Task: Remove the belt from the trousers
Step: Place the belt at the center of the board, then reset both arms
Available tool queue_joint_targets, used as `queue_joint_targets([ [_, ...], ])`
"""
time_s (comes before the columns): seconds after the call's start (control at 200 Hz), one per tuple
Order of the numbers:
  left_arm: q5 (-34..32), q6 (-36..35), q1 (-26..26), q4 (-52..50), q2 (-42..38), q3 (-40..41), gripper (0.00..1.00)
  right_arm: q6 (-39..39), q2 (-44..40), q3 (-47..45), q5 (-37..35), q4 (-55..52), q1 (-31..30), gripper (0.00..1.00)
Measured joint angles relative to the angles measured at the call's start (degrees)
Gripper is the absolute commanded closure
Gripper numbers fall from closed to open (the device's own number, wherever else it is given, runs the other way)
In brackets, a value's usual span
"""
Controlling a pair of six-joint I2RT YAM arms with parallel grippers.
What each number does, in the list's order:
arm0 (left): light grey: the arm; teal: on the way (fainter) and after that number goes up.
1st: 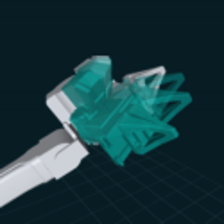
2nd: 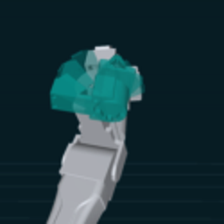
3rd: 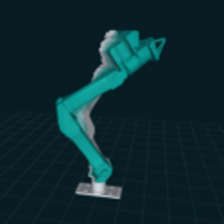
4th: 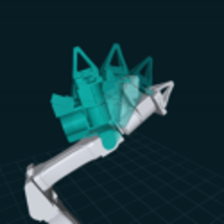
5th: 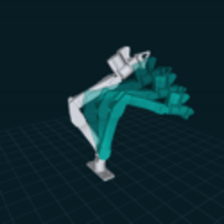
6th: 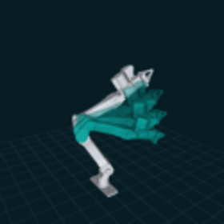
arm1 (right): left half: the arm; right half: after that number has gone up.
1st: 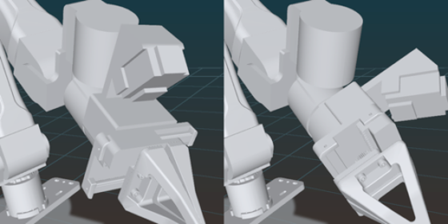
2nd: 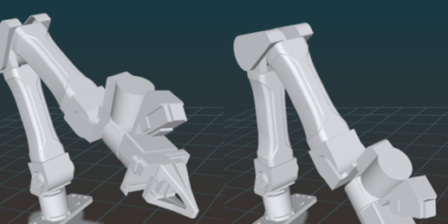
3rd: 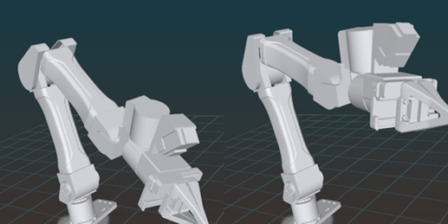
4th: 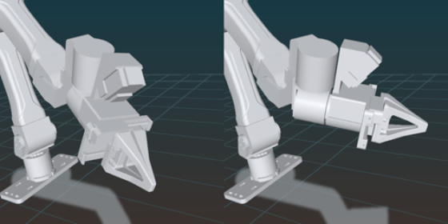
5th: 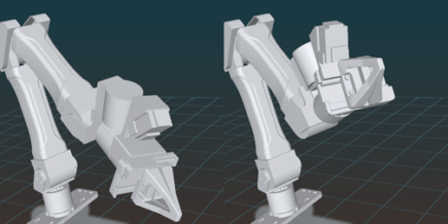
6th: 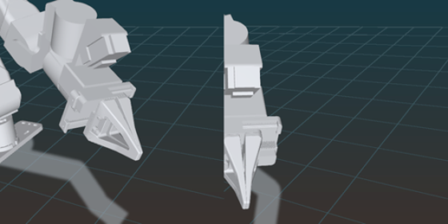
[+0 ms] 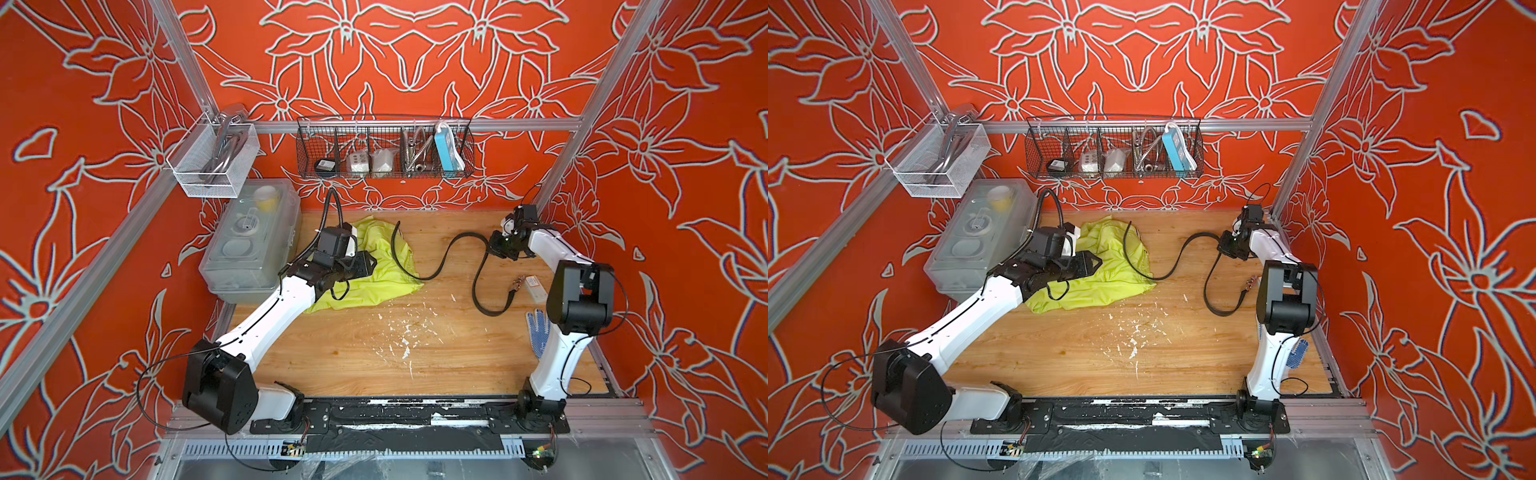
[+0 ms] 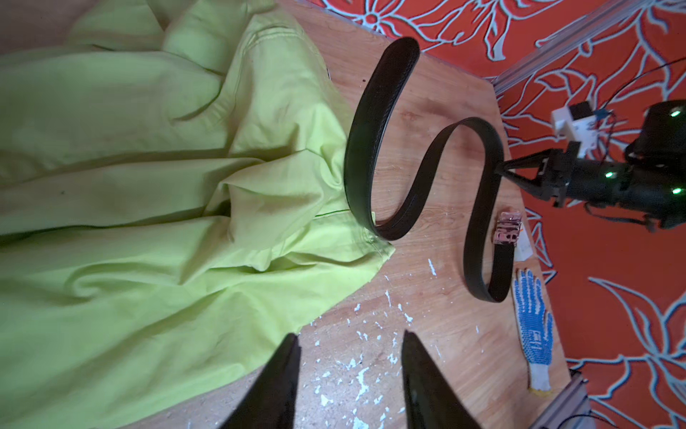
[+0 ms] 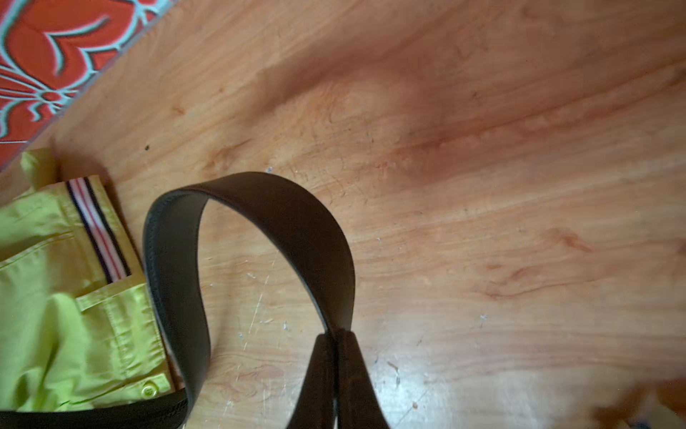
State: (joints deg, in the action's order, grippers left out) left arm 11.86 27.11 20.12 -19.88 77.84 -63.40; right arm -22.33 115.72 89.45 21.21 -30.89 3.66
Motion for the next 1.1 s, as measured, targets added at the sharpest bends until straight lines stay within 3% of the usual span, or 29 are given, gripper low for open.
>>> queue_joint_targets([
  [0.105, -0.37, -0.98, -0.39, 1.22, 0.96, 0.39, 0.47, 1.14, 2.75, -0.22, -0.17, 0.26, -0.13, 1.00],
  [0.18, -0.94, -1.60, -0.63, 1.42, 2.27, -0.02, 0.45, 2.34, 3.52, -0.28, -0.22, -0.04, -0.46, 0.85],
  [0.31, -1.62, -2.80, -0.79, 1.03, 4.87, -1.84, 0.43, 4.52, 3.89, -0.33, -0.39, -0.28, -1.22, 0.46],
  [0.59, -1.38, -4.42, -1.62, 0.76, 5.29, -3.96, 0.42, 6.60, -0.17, -4.24, -1.99, -0.44, -3.34, 0.16],
  [0.731, -0.94, -5.03, -2.08, 1.97, 3.54, -1.66, 0.41, 5.84, -9.57, -5.11, -3.32, -1.38, -4.83, 0.05],
  [0.921, -3.13, -9.01, -2.69, 2.14, 0.20, -1.20, 0.40, 6.62, -24.06, -5.03, -3.45, -1.29, -5.92, 0.01],
  [1.101, -8.90, -15.89, -2.93, 2.91, -7.26, 3.43, 0.37, 10.99, -40.94, -19.54, -3.50, 2.21, -5.84, 0.00],
])
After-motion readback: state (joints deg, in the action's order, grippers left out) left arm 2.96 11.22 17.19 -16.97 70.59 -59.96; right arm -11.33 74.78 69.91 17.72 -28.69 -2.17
